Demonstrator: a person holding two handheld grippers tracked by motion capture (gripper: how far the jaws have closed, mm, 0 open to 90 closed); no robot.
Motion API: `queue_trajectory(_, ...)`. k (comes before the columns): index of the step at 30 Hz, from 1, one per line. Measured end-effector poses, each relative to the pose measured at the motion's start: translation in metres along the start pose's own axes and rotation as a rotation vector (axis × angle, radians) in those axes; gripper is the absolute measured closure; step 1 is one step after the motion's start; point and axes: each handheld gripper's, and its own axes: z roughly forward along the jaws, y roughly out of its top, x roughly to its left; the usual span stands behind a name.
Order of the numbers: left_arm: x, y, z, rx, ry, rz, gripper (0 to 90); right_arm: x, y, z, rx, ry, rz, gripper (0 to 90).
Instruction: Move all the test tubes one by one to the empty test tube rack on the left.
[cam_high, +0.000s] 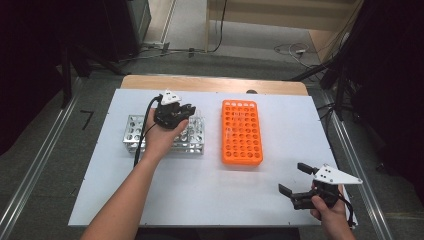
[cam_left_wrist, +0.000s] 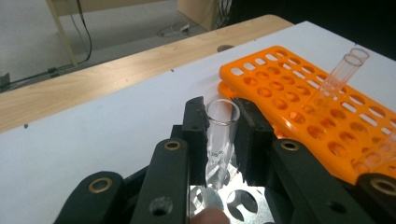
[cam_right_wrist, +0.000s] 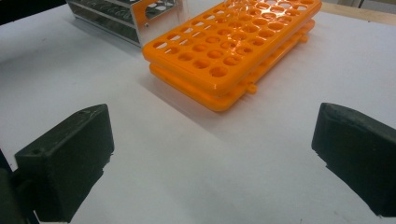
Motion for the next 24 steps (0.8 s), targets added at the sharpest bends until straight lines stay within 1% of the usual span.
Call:
queue_trajectory(1, 0.000, 0.000, 0.000, 0.009, -0.002, 0.002, 74.9, 0.000, 0.000, 0.000, 0.002, 0.000, 0.002, 0.0)
queue_trajectory(4, 0.000, -0.001, 0.002, 0.016, -0.010, 0.003, 73.8, 0.000, 0.000, 0.000, 0.003, 0.000, 0.000, 0.0)
queue_trajectory(8, 0.000, -0.001, 0.001, 0.025, -0.024, -0.014, 70.4, 0.000, 0.000, 0.001, 0.006, 0.002, 0.001, 0.0)
queue_trajectory(9, 0.001, -0.001, 0.000, 0.025, -0.035, -0.019, 67.8, 0.000, 0.000, 0.001, 0.006, 0.002, 0.000, 0.0)
queue_trajectory(11, 0.000, -0.001, -0.002, 0.021, -0.040, -0.028, 64.5, 0.000, 0.000, 0.001, 0.006, 0.005, 0.000, 0.0)
queue_trajectory(12, 0.000, -0.001, -0.003, 0.014, -0.043, -0.040, 61.2, 0.001, 0.000, 0.001, 0.005, 0.005, -0.001, 0.0)
queue_trajectory(13, 0.000, -0.001, -0.005, 0.013, -0.049, -0.046, 55.9, 0.001, 0.000, 0.001, 0.004, 0.008, -0.003, 0.0)
queue_trajectory(15, -0.001, -0.002, -0.009, 0.008, -0.067, -0.061, 46.6, 0.001, 0.000, 0.001, 0.004, 0.010, -0.003, 0.0)
queue_trajectory(18, -0.003, -0.004, -0.015, -0.011, -0.085, -0.074, 30.2, 0.001, 0.000, 0.002, 0.004, 0.013, 0.000, 0.0)
queue_trajectory(22, -0.007, -0.007, -0.027, -0.035, -0.118, -0.084, 18.6, 0.002, 0.001, 0.003, 0.006, 0.015, 0.002, 0.0)
queue_trajectory(24, -0.009, -0.010, -0.033, -0.041, -0.134, -0.079, 14.4, 0.002, 0.001, 0.003, 0.006, 0.019, 0.002, 0.0)
